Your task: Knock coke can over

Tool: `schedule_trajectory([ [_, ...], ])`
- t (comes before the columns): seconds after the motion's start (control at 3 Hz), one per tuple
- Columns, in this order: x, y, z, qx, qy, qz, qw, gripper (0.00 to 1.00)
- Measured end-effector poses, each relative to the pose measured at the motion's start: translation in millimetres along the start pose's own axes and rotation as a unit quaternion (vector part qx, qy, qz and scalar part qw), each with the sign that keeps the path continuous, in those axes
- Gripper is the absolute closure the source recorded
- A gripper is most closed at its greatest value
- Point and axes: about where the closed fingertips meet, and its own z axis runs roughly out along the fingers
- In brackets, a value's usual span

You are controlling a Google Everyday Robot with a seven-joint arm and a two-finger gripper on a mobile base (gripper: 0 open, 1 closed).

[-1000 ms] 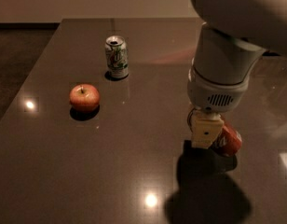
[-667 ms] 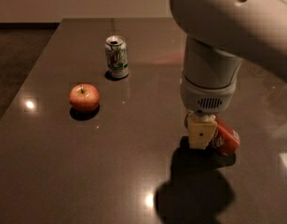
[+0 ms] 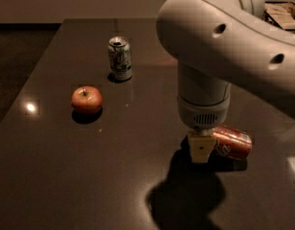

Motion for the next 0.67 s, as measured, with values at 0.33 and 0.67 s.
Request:
schedule_trajectory([
  [0.33,-1.3,-0.9,-0.1,0.004,-0.002,0.0,1.0,0.0],
  [0.67,-1.3,-1.0,-0.1,0.004,-0.002,0.0,1.0,0.0],
])
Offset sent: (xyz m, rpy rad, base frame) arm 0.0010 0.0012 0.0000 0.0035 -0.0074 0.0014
